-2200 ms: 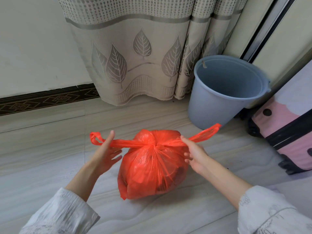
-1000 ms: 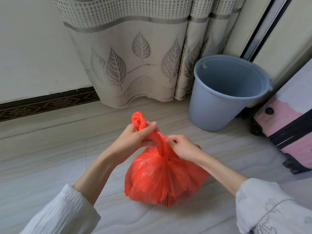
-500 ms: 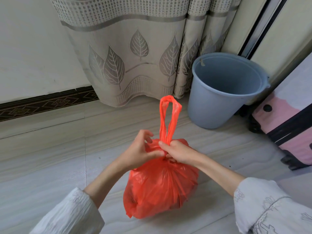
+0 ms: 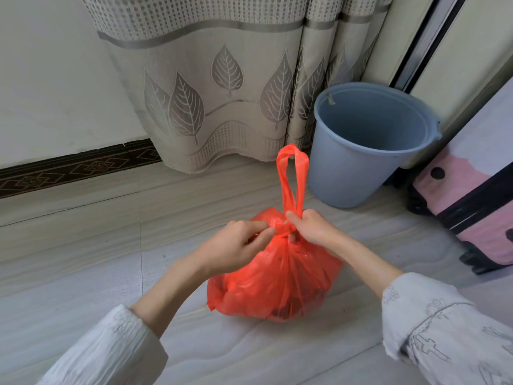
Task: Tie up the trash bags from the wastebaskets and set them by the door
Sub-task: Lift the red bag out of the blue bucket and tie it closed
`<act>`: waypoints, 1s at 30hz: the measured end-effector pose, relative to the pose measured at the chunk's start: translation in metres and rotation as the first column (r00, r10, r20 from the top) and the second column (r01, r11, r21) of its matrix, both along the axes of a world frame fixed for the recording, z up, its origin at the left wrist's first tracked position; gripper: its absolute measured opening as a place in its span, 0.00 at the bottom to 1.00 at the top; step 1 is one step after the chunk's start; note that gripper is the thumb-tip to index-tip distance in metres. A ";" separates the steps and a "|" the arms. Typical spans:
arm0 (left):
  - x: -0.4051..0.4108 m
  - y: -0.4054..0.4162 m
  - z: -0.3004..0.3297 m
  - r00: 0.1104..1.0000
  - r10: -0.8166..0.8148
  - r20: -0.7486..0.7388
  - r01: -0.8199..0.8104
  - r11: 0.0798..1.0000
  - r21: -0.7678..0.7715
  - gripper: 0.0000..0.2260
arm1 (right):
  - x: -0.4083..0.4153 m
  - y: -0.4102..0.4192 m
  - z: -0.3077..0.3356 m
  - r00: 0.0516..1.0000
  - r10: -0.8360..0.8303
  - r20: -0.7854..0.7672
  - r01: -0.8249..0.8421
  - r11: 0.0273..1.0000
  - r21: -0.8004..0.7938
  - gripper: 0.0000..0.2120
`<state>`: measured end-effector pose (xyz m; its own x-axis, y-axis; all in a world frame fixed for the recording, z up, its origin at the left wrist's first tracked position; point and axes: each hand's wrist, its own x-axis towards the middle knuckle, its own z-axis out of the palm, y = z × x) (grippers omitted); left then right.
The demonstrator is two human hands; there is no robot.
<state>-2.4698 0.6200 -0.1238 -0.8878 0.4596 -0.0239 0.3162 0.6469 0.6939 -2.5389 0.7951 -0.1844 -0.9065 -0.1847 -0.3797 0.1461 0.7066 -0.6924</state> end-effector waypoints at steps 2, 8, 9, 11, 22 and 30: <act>0.003 0.007 0.003 0.994 -0.103 -0.030 0.100 0.991 -0.085 0.17 | -0.004 0.005 -0.008 0.998 -0.066 0.010 0.066 0.998 -0.001 0.22; 0.007 0.024 0.006 0.957 -0.285 0.049 0.288 0.926 -0.244 0.14 | 0.004 0.017 -0.010 0.992 -0.083 0.098 0.101 0.975 -0.199 0.18; 0.007 0.023 0.006 0.946 -0.304 0.111 0.322 0.923 -0.212 0.14 | 0.008 0.018 -0.006 0.990 -0.051 0.133 0.085 0.961 -0.264 0.18; 0.005 0.018 0.001 0.922 -0.313 0.227 0.346 0.930 -0.125 0.14 | 0.013 0.020 0.002 0.973 0.032 0.227 0.060 0.919 -0.390 0.16; -0.014 -0.001 -0.054 0.973 0.183 0.139 -0.213 0.945 0.247 0.09 | 0.020 0.018 0.029 0.913 0.359 0.193 -0.194 0.799 -0.569 0.03; -0.016 0.005 -0.060 0.985 0.161 0.067 -0.167 0.981 0.100 0.12 | 0.018 0.008 0.030 0.863 0.505 0.005 -0.489 0.837 -0.246 0.10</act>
